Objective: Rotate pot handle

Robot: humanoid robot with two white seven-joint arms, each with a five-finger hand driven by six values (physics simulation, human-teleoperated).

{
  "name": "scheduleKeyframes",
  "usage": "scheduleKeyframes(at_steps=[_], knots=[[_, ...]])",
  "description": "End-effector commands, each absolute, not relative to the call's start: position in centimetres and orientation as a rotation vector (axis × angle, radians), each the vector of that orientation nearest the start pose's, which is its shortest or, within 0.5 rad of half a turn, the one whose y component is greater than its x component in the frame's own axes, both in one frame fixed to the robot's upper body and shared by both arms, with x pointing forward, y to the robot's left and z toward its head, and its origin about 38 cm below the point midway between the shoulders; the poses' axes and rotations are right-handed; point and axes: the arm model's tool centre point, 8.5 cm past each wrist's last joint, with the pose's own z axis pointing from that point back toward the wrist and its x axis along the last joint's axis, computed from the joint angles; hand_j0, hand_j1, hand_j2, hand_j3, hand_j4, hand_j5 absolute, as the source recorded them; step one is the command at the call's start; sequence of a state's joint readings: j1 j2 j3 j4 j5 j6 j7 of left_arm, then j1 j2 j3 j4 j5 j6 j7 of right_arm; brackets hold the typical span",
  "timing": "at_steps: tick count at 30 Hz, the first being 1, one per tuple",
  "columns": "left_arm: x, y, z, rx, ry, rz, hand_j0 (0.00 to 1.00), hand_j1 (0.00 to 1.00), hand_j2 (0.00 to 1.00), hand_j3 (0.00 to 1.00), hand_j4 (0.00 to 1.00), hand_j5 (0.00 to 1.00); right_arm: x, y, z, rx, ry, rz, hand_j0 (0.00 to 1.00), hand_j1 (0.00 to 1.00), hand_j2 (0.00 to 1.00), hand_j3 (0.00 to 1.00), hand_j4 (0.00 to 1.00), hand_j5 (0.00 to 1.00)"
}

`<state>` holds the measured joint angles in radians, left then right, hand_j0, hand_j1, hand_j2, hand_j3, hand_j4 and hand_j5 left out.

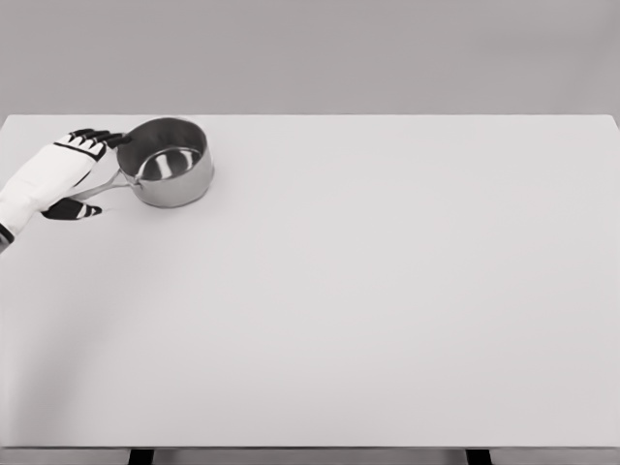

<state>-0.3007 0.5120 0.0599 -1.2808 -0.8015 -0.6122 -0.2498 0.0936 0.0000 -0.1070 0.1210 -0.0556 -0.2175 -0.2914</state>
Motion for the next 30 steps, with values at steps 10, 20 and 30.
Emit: scheduleKeyframes(at_steps=[10,20,30], knots=[[42.8,43.4,16.0,0.861,-1.441,-1.405,1.00,1.00,1.00,1.00,1.00,1.00,-8.3,-29.4,-24.7,-0.400,0.014,-0.163,1.00,1.00,1.00,1.00,1.00,1.00],[44.8,44.5,16.3,0.883,-1.392,-1.382,1.00,1.00,1.00,1.00,1.00,1.00,-8.3,-29.4,-24.7,-0.400,0.014,-0.163,1.00,1.00,1.00,1.00,1.00,1.00],[46.2,45.0,17.5,0.909,-1.387,-1.368,1.00,1.00,1.00,1.00,1.00,1.00,-8.3,-29.4,-24.7,-0.400,0.014,-0.163,1.00,1.00,1.00,1.00,1.00,1.00]])
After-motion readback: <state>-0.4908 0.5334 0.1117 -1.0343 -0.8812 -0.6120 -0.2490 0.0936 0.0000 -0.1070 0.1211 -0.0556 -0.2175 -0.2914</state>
